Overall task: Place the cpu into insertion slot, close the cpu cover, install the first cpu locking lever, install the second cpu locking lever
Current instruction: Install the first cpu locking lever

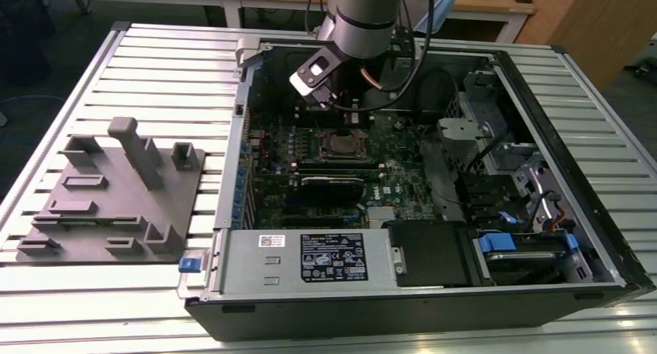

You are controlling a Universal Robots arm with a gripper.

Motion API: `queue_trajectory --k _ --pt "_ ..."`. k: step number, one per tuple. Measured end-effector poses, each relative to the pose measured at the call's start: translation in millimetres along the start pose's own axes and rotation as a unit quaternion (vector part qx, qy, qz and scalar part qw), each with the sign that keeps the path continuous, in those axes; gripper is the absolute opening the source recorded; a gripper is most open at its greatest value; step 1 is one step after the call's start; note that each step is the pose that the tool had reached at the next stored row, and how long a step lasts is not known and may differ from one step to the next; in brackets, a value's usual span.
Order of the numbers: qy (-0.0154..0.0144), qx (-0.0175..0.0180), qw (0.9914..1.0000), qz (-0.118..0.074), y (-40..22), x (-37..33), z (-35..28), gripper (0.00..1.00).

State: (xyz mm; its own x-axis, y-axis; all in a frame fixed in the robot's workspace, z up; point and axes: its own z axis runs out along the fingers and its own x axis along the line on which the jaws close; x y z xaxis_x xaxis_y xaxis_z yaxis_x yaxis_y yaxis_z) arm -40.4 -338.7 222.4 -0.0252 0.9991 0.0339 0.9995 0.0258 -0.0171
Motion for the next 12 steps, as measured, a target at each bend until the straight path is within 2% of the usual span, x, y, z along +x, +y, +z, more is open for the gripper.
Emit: queue_trajectory --k 12 --pt "0.0 0.0 1.0 0.0 -0.1 0.2 -6.7 0.11"
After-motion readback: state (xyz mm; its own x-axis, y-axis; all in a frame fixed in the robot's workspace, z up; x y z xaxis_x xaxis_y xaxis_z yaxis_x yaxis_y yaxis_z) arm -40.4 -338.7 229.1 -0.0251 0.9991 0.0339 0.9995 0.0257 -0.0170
